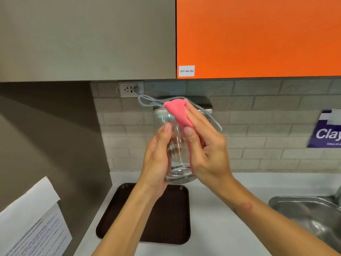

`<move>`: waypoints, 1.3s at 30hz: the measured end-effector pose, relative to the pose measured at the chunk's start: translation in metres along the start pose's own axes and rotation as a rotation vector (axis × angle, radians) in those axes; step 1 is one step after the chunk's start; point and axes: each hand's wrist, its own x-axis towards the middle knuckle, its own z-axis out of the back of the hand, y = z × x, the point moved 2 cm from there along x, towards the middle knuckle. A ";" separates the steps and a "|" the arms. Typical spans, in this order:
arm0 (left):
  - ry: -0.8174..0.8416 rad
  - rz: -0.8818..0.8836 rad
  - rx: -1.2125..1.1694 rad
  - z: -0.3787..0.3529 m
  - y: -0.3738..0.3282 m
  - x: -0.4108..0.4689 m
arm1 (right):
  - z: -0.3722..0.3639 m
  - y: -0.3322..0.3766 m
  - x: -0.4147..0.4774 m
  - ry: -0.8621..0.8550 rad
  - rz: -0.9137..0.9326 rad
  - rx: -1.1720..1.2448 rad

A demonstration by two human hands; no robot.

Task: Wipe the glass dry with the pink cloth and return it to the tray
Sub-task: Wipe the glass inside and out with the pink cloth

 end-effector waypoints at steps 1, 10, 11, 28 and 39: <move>-0.015 -0.020 0.028 0.002 -0.002 0.002 | -0.001 0.001 -0.007 0.001 0.012 0.003; -0.022 -0.095 0.108 0.006 -0.019 0.004 | 0.002 0.006 -0.049 -0.008 0.153 -0.024; -0.006 -0.095 0.066 0.003 -0.018 0.003 | 0.004 0.008 -0.037 -0.022 0.152 -0.022; 0.082 -0.190 0.149 0.000 -0.015 -0.001 | -0.002 0.009 -0.042 0.010 0.207 -0.075; 0.019 -0.254 0.065 0.003 -0.011 0.002 | 0.000 0.014 -0.032 -0.011 0.241 -0.124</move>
